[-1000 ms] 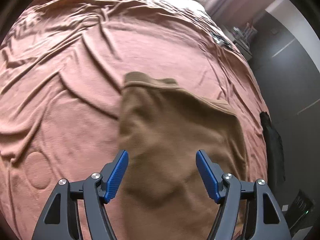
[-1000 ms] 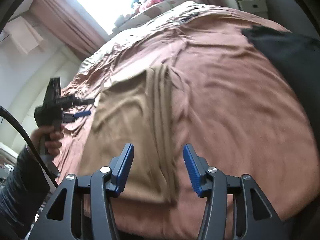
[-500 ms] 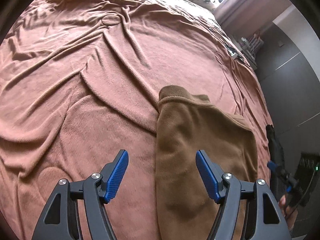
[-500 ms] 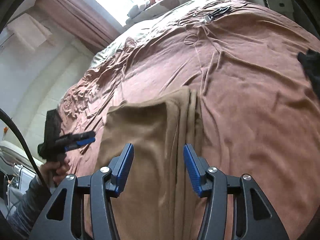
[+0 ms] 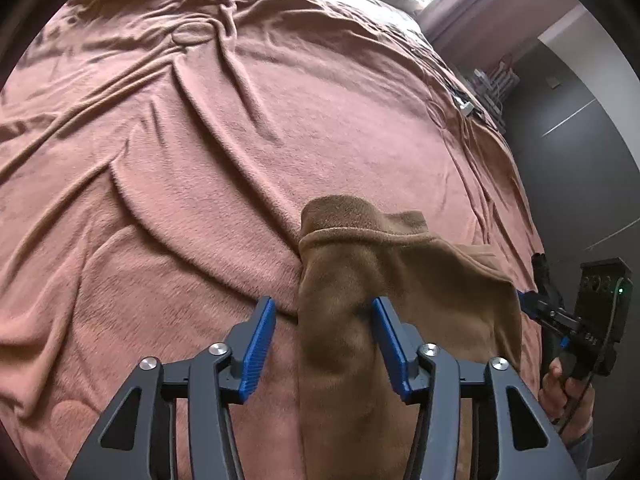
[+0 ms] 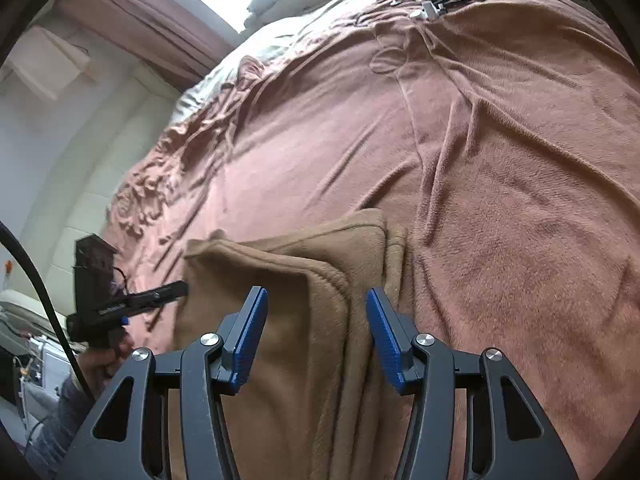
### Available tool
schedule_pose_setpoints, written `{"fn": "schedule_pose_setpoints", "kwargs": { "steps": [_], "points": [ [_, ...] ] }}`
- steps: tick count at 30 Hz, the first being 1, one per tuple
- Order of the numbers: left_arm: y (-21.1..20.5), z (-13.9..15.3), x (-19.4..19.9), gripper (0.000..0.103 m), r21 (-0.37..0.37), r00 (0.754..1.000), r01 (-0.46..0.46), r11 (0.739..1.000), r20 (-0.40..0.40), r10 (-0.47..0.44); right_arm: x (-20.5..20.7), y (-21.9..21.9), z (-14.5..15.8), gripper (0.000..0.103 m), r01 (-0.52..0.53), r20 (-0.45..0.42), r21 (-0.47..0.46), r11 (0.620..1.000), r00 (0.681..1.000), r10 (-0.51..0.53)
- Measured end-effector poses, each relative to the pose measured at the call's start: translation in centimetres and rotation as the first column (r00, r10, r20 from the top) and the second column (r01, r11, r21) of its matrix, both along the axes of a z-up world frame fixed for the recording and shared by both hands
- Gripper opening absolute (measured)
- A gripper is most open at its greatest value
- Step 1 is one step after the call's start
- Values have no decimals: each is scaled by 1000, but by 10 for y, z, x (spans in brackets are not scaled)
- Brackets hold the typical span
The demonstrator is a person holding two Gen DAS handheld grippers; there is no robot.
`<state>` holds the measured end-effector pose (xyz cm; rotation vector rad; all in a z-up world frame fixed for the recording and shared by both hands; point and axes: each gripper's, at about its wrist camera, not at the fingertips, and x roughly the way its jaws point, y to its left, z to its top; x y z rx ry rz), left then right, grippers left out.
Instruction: Fold small clothes
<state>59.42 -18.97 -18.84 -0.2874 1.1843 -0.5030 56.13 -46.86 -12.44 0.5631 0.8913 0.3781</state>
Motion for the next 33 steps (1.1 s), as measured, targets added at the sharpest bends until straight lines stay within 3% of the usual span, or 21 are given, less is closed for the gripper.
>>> {"fn": "schedule_pose_setpoints", "kwargs": {
  "steps": [3,13,17,20,21,23,24,33],
  "points": [
    [0,-4,5,48,2,1000,-9,1000,-6,9,4,3,-3,50,17,-8,-43,999,1000,-18],
    [-7,-13,12,47,24,1000,-15,1000,4,15,9,2,-8,50,14,-52,-41,999,999,-16],
    [-7,-8,16,45,34,1000,-16,999,20,15,7,2,-2,50,-10,-31,-7,1000,999,10],
    [-9,-5,20,44,38,999,-17,999,33,16,8,8,-1,49,-40,-19,-31,999,999,40],
    [-11,-6,21,40,43,999,-13,999,32,12,10,11,-2,46,-50,-27,-47,998,998,49],
    [-15,-5,22,34,52,999,-2,999,34,0,15,16,-4,17,-60,-46,-87,994,997,56],
    [-17,-5,22,33,54,999,2,999,34,-4,17,16,-5,12,-53,-55,-105,993,997,47],
    [-23,-1,23,33,67,999,10,998,40,-12,1,20,18,8,-13,-4,-180,984,1000,12]
  ]
}}
